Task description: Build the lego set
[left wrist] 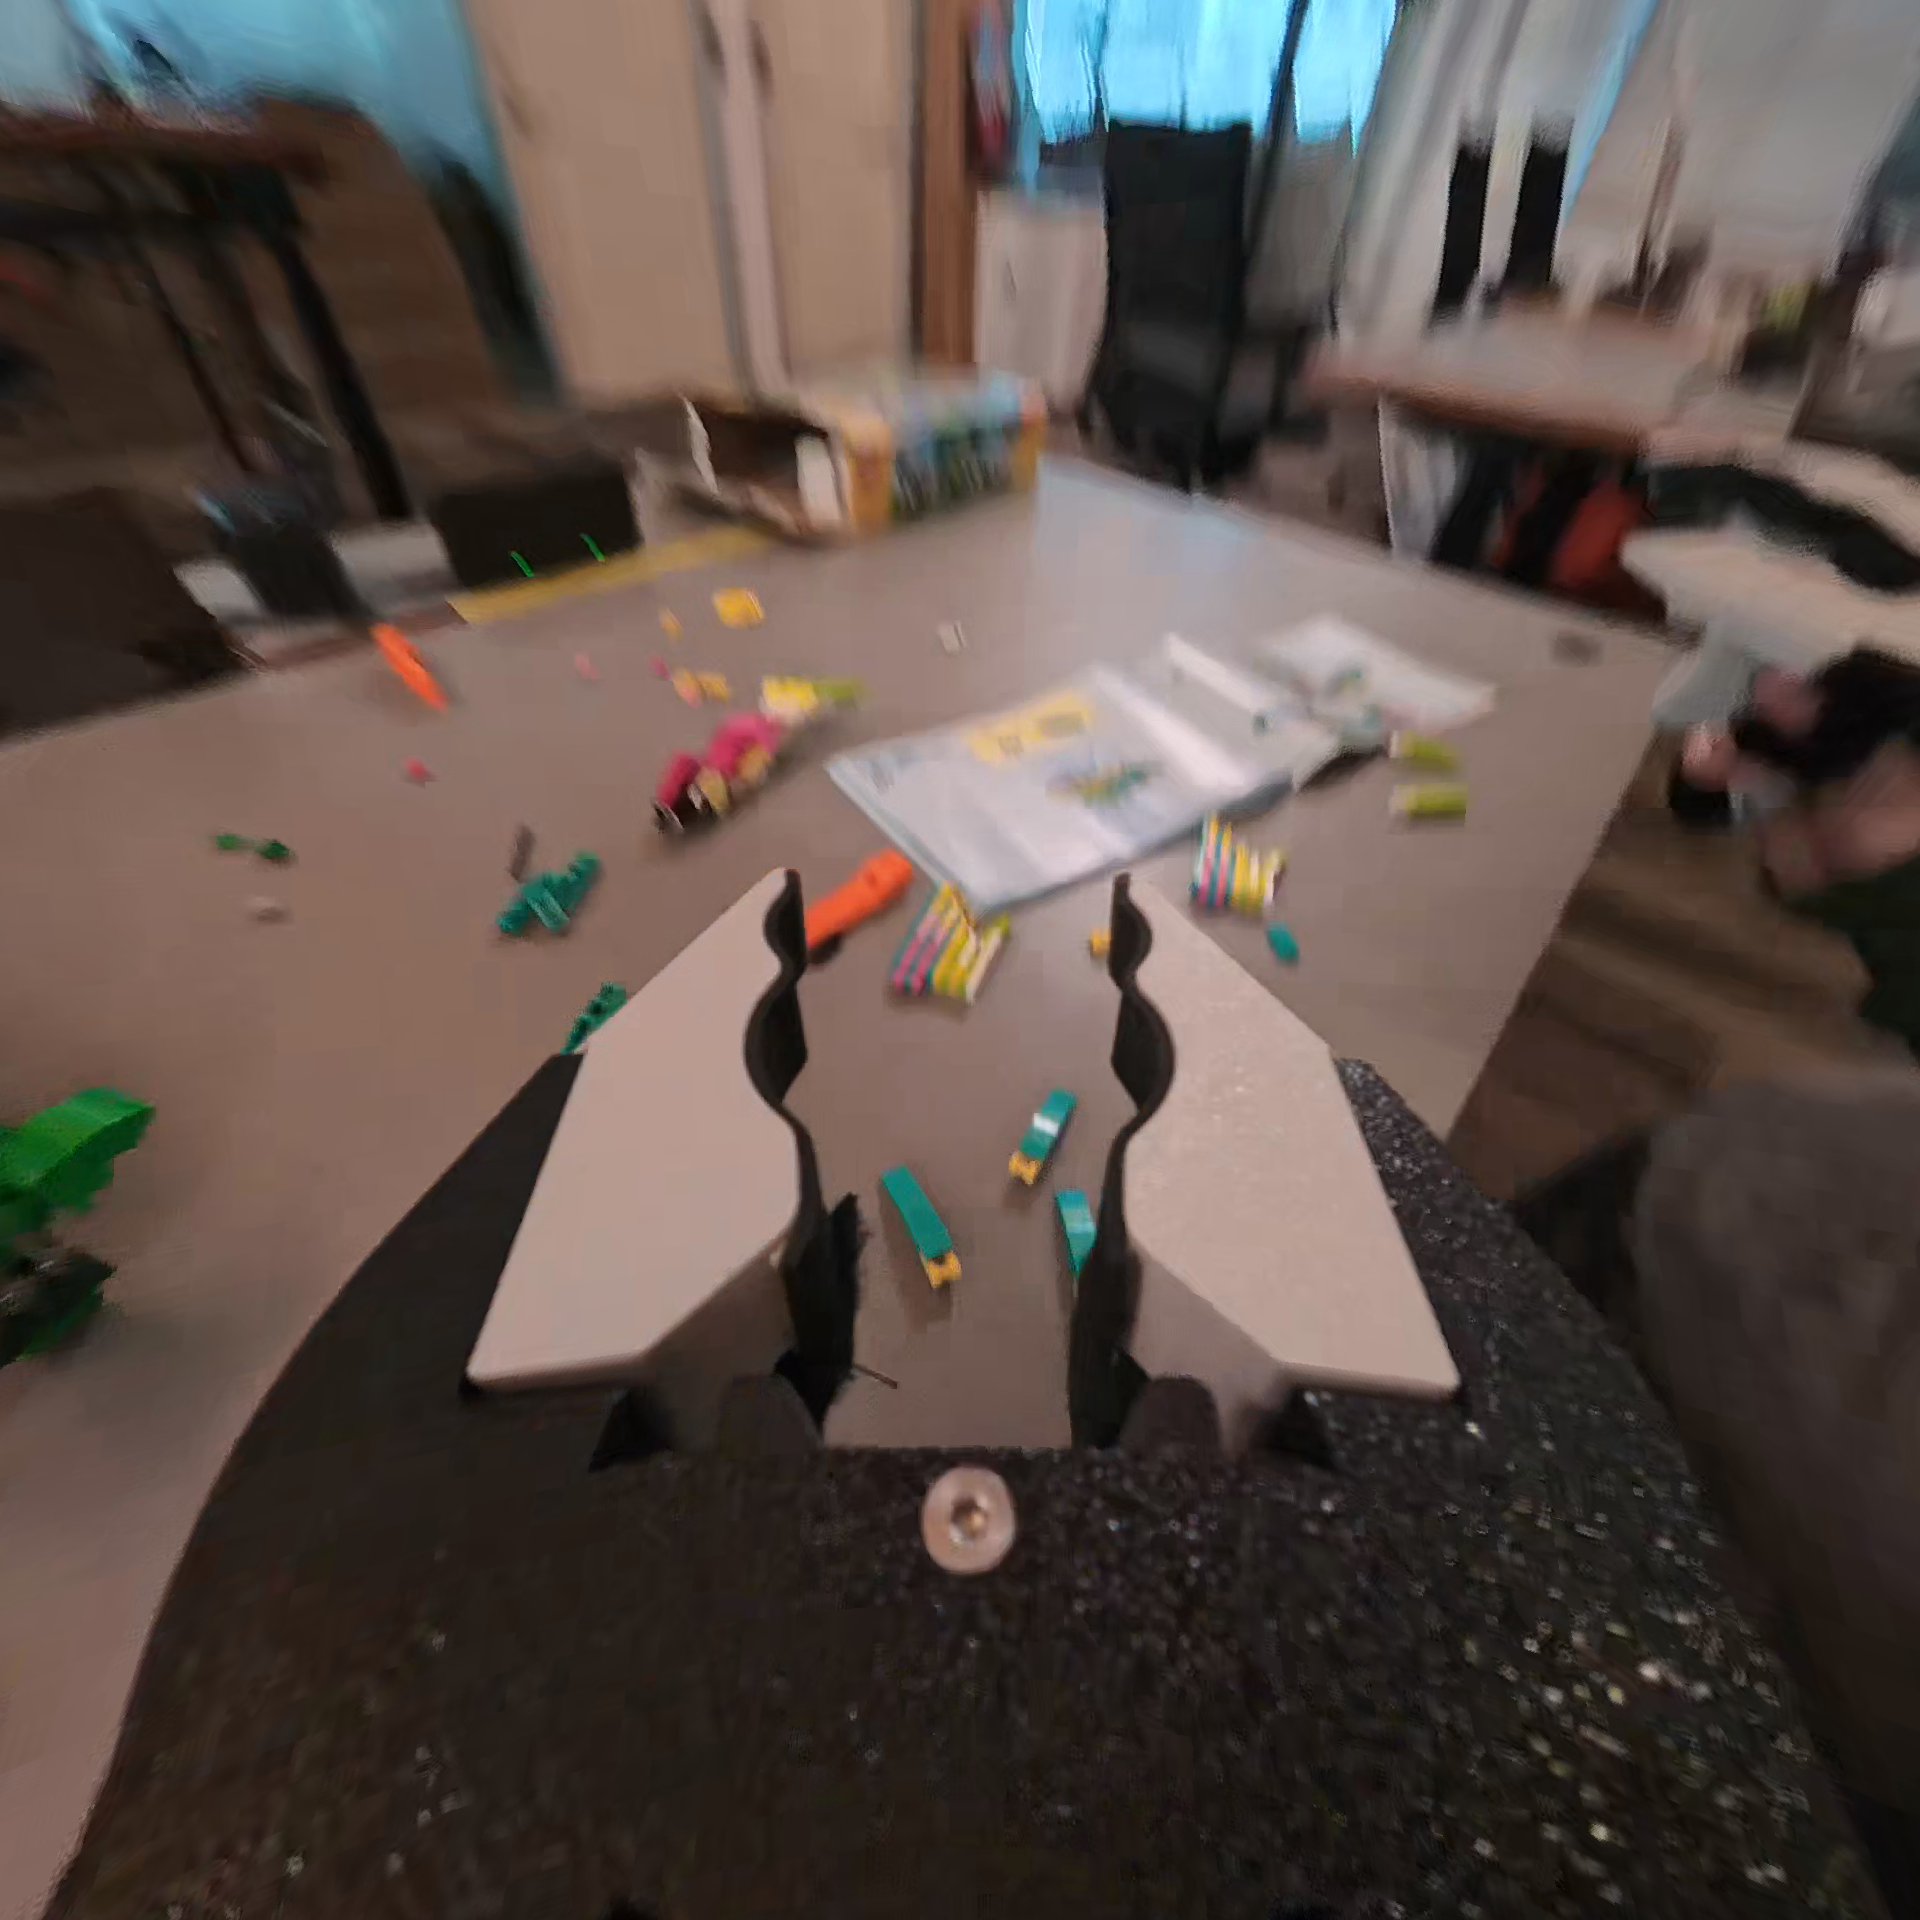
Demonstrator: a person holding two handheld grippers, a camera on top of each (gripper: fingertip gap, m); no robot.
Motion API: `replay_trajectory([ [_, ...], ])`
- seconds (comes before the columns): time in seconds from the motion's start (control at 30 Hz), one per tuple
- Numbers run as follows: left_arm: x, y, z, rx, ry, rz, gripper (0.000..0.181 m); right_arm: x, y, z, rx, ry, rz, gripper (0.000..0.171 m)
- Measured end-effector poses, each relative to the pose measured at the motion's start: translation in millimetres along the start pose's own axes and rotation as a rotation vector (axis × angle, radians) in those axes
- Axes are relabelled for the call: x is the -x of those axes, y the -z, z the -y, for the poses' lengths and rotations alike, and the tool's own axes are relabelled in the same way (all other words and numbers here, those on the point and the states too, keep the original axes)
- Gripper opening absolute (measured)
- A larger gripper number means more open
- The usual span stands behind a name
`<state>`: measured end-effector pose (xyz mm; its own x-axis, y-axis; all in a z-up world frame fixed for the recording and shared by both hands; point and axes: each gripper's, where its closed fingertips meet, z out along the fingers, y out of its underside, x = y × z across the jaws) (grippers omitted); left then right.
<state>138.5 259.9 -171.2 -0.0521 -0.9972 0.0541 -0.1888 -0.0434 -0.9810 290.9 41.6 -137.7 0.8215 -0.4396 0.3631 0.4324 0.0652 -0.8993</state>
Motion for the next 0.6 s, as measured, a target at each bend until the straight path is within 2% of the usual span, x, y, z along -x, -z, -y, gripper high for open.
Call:
replay_trajectory([
  [0.03, 2, 12, 8, -0.096, 0.015, 0.029, 0.058, -3, 10, 1, -0.005, -0.03, -0.004, 0.041],
  [0.17, 6, 61, 9, -0.314, 0.057, 0.147, 0.06, -9, 45, 9, -0.011, -0.088, -0.015, 0.04],
  [0.3, -11, 117, 0, -0.514, 0.232, 0.246, 0.06, -15, 72, 29, -0.082, -0.119, -0.045, 0.036],
  [0.5, -39, 169, -3, -0.614, 0.261, 0.366, 0.056, -36, 83, 32, -0.119, -0.18, -0.115, 0.034],
  [0.6, -36, 170, -15, -0.616, 0.255, 0.379, 0.055, -46, 81, 29, -0.138, -0.248, -0.118, 0.034],
])
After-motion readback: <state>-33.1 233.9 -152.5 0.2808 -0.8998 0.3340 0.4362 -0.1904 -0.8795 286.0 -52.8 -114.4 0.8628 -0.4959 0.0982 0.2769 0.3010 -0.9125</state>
